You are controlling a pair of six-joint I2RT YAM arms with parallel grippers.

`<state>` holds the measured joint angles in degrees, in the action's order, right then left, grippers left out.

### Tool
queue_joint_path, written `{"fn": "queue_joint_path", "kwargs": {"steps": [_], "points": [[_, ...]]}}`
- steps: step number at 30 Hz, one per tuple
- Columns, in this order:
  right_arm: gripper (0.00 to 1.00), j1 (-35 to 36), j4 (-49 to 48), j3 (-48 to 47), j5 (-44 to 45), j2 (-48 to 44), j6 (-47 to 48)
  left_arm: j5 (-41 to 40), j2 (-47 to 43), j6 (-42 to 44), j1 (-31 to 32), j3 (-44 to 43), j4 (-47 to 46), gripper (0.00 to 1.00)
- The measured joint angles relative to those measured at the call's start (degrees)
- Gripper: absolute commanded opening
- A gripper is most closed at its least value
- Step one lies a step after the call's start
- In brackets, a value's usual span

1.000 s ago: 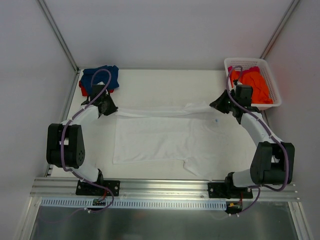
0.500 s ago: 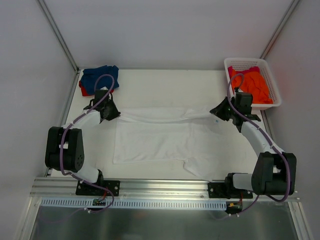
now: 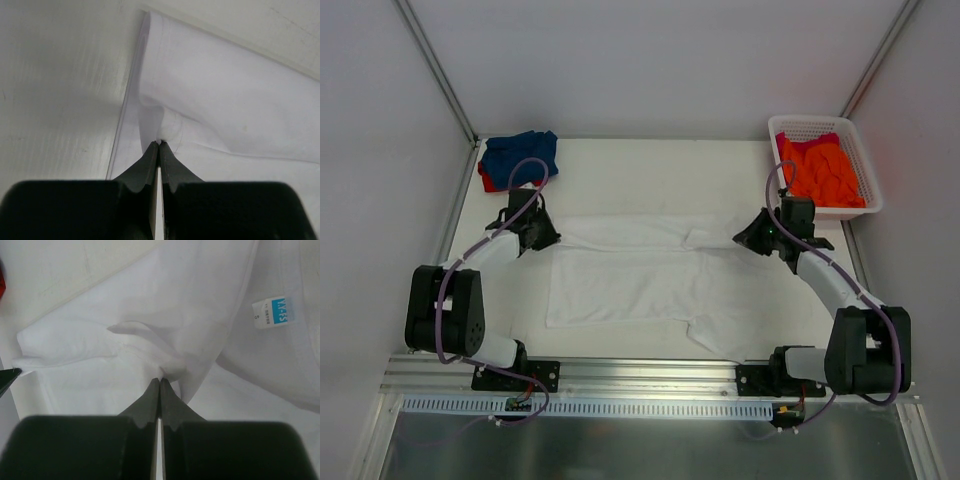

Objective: Fold and stack the t-shirts
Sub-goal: Fold the tshirt

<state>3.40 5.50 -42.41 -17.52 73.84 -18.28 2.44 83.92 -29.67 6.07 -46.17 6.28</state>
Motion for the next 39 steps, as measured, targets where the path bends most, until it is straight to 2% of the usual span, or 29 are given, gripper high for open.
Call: {"fn": "queue_joint_path", "kwargs": {"steps": [9, 11, 12, 13, 14, 16, 17, 21, 32, 39], "points": [[0.01, 1.1, 0.9, 2.0, 1.3, -2.8, -0.4, -0.1, -2.9, -0.4, 0.0, 3.0, 0.1, 0.00], [0.04, 1.2, 0.9, 2.3, 1.7, -2.9, -0.4, -0.1, -3.3, -0.4, 0.0, 3.5, 0.1, 0.07], [0.10, 1.2, 1.1, 2.3, 1.9, -2.9, -0.5, -0.2, -3.5, -0.5, 0.0, 3.8, 0.1, 0.12], [0.13, 1.2, 1.3, 2.4, 2.0, -2.9, -0.7, -0.2, -3.8, -0.6, 0.0, 4.1, 0.2, 0.21], [0.21, 1.2, 1.5, 2.5, 2.2, -2.9, -0.8, -0.2, -4.2, -0.7, 0.0, 4.4, 0.3, 0.27], [0.26, 1.3, 1.9, 2.6, 2.5, -2.9, -0.9, -0.6, -5.2, -0.9, 0.0, 5.2, 0.7, 0.37], [0.32, 1.4, 2.1, 2.6, 2.7, -2.9, -0.9, -1.2, -5.9, -1.0, 0.0, 5.6, 0.9, 0.40], [0.40, 1.8, 2.6, 2.6, 3.8, -3.0, -1.0, -3.0, -8.5, -1.2, 0.0, 5.8, 1.9, 0.49], [0.41, 3.7, 5.9, 2.5, 10.3, -7.4, -0.7, -4.4, -10.8, -1.2, 0.0, 2.4, 4.1, 0.49], [0.42, 7.4, 8.5, -3.1, 13.8, -8.6, 2.2, -4.6, -5.1, -1.2, 1.1, -5.6, 3.8, 0.49]]}}
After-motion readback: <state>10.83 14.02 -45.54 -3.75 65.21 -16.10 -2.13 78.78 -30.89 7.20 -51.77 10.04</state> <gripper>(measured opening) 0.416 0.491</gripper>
